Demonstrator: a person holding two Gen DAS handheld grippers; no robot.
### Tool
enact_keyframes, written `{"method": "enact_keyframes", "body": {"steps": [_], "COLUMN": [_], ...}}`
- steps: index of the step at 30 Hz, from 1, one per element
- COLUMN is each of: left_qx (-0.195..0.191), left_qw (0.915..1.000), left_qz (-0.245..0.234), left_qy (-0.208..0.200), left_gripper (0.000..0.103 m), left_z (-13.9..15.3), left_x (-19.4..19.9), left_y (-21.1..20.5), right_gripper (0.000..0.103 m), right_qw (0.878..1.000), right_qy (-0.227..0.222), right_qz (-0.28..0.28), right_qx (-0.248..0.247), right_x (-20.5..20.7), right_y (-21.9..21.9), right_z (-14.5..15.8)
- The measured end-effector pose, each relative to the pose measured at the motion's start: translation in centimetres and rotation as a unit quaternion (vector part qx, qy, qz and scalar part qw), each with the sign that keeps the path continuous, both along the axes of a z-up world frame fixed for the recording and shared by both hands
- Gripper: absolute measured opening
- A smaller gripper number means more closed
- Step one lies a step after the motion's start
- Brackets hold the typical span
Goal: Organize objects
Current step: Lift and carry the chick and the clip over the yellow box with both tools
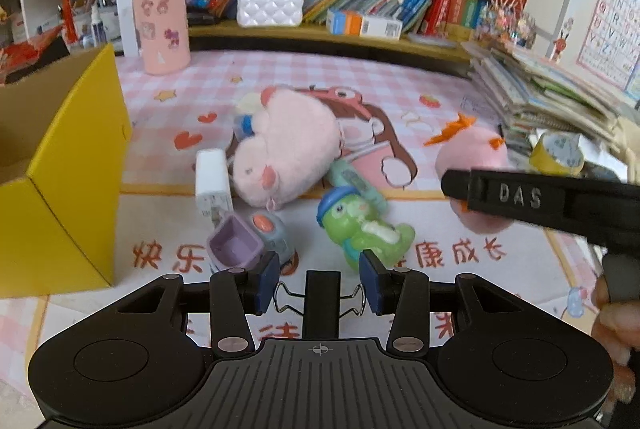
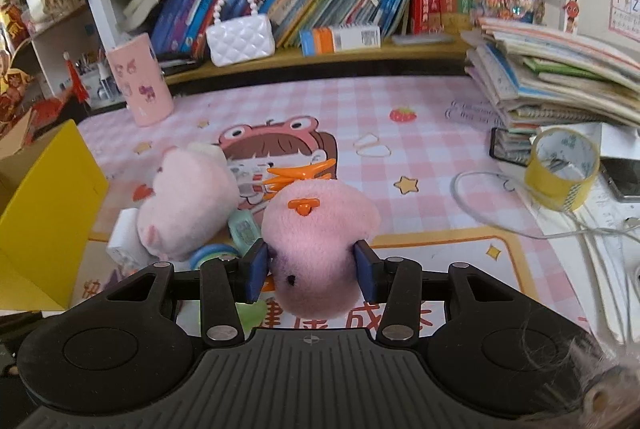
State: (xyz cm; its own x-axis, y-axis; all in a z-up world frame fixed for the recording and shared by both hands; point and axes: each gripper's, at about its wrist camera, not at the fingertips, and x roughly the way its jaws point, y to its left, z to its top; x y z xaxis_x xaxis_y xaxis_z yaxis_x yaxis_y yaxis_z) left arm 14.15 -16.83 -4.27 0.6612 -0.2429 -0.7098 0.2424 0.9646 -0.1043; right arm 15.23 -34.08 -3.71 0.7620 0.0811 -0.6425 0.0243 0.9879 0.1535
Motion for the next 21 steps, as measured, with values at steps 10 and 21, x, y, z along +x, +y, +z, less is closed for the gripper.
{"method": "enact_keyframes", "body": {"steps": [10,21], "left_qx": [-0.015,-0.013], "left_qw": [0.9994,0.9969], "left_qz": [0.003,0.067], "left_qy": [-0.032,-0.039], "left_gripper": [0.042,0.042], "left_z": [2.3,2.9], "left_x": [-2.3,-6.6], "left_y": [4.8,15.9], "right_gripper": [0.042,0.042], "right_qw": [1.0,0.998], "right_qy": [-0.005,0.009], "right_qz": [0.015,0.056], "right_qx": [-0.002,0.003], "right_x": [-3.4,-7.0], "right_y": [4.7,14.9], "right_z": [1.1,1.4]}}
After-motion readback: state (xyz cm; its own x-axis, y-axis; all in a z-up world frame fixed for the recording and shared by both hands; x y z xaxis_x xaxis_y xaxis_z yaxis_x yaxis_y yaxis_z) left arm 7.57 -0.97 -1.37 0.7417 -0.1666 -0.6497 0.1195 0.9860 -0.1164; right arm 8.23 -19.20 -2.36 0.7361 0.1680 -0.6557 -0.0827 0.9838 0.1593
